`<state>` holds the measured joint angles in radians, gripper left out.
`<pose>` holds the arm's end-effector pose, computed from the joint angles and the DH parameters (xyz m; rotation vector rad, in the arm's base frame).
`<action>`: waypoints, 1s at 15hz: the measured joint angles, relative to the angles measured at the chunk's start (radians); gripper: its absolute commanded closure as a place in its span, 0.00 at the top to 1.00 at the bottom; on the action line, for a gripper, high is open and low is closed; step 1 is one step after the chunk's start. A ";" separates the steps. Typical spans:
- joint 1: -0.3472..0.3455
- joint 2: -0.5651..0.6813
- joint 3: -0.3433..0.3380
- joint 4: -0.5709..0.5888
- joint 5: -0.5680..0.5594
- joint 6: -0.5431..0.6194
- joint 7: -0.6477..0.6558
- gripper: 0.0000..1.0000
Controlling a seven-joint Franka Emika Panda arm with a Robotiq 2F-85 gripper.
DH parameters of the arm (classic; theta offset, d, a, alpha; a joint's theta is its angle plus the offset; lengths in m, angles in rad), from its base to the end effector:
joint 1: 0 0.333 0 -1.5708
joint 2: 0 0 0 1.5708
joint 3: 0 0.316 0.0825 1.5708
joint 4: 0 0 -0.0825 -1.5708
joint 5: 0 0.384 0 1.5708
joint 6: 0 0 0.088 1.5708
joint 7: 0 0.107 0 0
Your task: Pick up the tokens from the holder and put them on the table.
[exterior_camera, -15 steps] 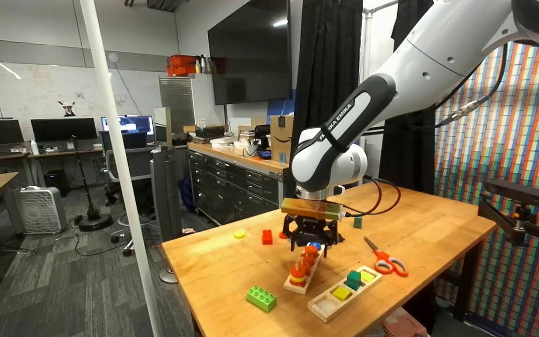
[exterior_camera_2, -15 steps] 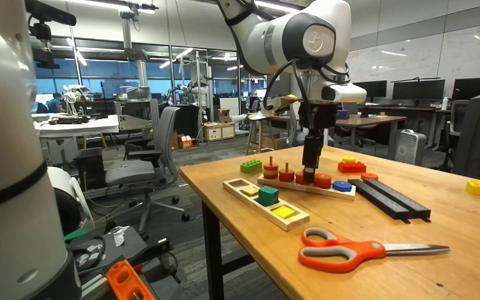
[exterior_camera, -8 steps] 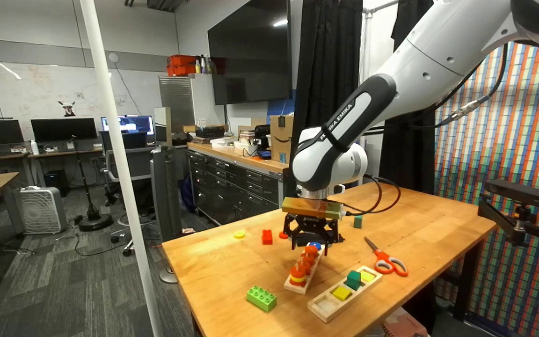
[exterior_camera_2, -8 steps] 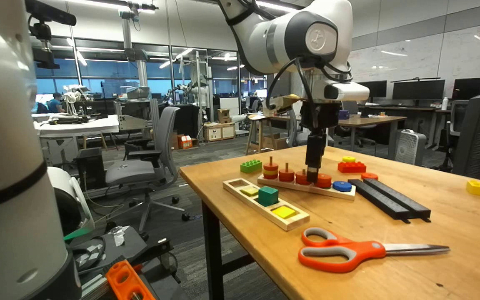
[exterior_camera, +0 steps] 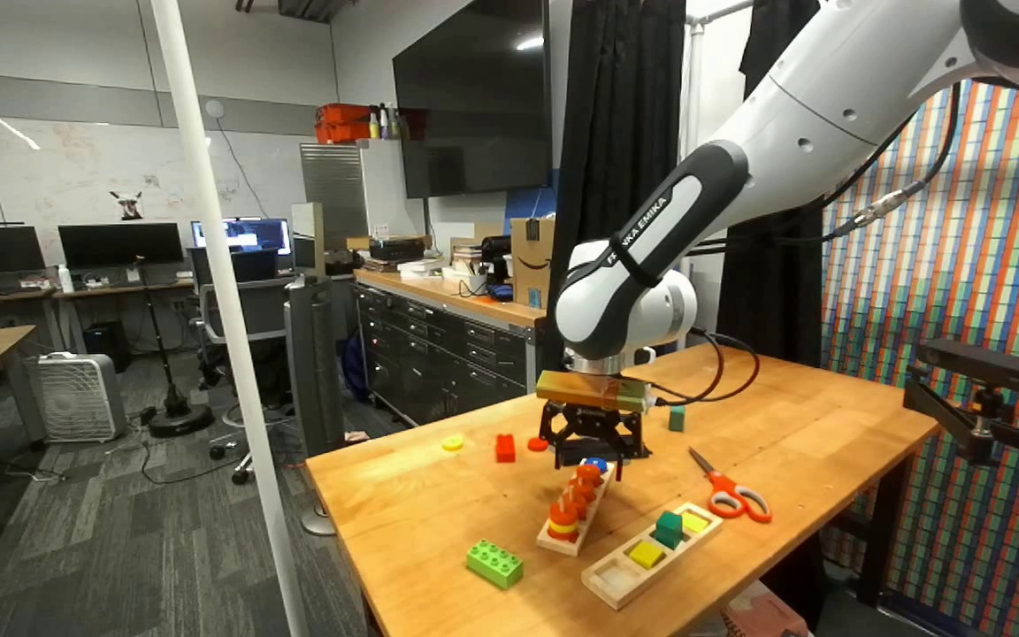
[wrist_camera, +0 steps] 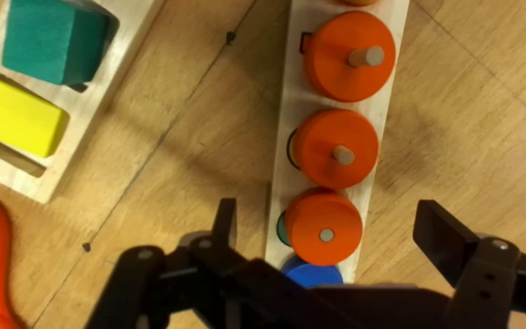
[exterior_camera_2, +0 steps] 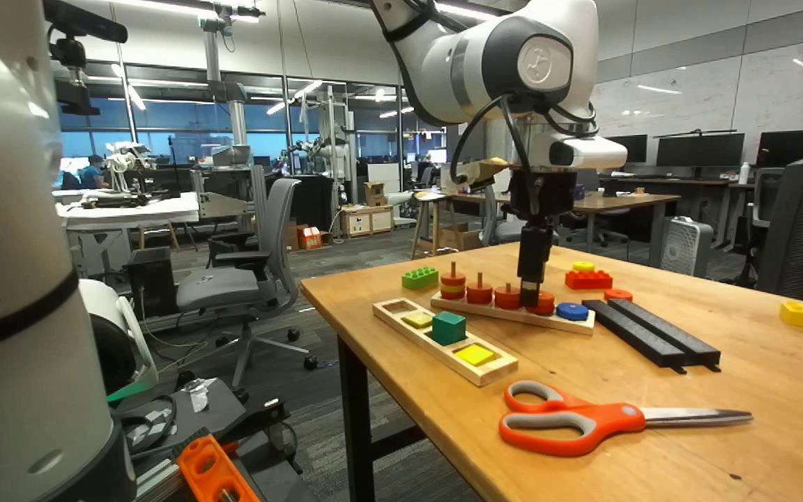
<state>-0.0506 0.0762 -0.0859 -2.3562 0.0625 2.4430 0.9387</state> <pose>0.5034 -0.0692 0.2982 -2.6295 1.6533 0.0048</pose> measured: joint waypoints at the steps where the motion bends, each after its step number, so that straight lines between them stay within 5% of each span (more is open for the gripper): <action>1: -0.001 0.001 -0.001 0.001 -0.001 0.000 0.000 0.73; 8: -0.001 0.015 -0.004 0.012 -0.011 0.000 0.000 0.18; 9: -0.001 0.017 -0.004 0.013 -0.012 0.000 0.000 0.24; 15: -0.001 0.019 -0.005 0.019 -0.051 -0.003 0.017 0.25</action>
<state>-0.0519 0.0957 -0.0909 -2.3369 0.0116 2.4395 0.9553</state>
